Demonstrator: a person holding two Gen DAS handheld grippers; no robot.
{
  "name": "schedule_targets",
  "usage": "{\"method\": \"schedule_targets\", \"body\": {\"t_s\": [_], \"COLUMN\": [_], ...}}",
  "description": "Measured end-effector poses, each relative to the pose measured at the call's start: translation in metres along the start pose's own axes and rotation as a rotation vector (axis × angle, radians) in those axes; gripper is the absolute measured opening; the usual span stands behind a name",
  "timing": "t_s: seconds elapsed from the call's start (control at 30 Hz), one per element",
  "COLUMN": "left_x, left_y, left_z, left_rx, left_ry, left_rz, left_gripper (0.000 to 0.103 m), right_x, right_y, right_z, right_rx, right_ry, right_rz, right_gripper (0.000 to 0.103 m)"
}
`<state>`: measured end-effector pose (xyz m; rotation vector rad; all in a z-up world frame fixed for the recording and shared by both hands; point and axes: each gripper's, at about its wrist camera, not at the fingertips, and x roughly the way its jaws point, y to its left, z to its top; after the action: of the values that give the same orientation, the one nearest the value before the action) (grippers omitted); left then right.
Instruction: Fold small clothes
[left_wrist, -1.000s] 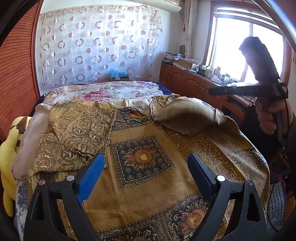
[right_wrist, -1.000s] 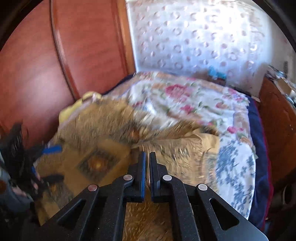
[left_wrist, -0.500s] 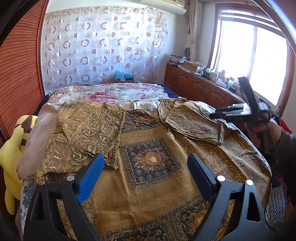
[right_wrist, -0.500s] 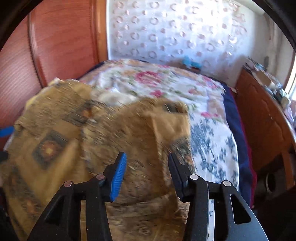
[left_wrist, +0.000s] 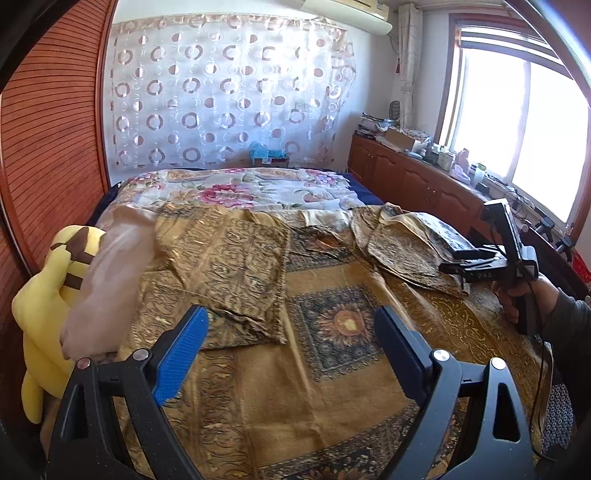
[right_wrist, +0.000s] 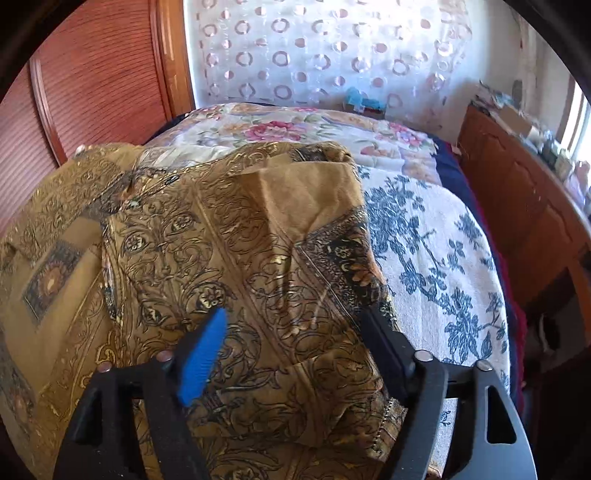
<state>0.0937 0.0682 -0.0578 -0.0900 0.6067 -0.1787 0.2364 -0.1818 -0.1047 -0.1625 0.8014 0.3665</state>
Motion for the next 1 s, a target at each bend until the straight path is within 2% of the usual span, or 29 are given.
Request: {"method": "schedule_targets", "body": {"t_s": [0.07, 0.13, 0.4, 0.6, 0.7, 0.83, 1.0], "left_x": [0.000, 0.001, 0.013, 0.034, 0.051, 0.080, 0.109], "left_y": [0.009, 0.019, 0.054, 0.072, 0.080, 0.097, 0.122], "left_z": [0.004, 0.009, 0.033, 0.049, 0.058, 0.068, 0.079], "left_rx": [-0.004, -0.009, -0.011, -0.004, 0.008, -0.022, -0.072], "left_ry": [-0.004, -0.005, 0.028, 0.067, 0.090, 0.145, 0.177], "left_rz": [0.023, 0.042, 0.080, 0.081, 0.075, 0.049, 0.069], "left_gripper": [0.092, 0.092, 0.092, 0.092, 0.085, 0.071, 0.066], "right_x": [0.002, 0.003, 0.003, 0.002, 0.002, 0.002, 0.002], "right_y": [0.006, 0.008, 0.007, 0.006, 0.006, 0.006, 0.006], "right_z": [-0.001, 0.000, -0.001, -0.001, -0.001, -0.001, -0.001], "right_rx": [-0.022, -0.032, -0.020, -0.023, -0.022, -0.022, -0.025], "right_ry": [0.008, 0.012, 0.015, 0.014, 0.015, 0.015, 0.019], "right_rz": [-0.011, -0.028, -0.025, -0.031, -0.031, -0.032, -0.020], "right_gripper": [0.090, 0.092, 0.094, 0.094, 0.095, 0.095, 0.095]}}
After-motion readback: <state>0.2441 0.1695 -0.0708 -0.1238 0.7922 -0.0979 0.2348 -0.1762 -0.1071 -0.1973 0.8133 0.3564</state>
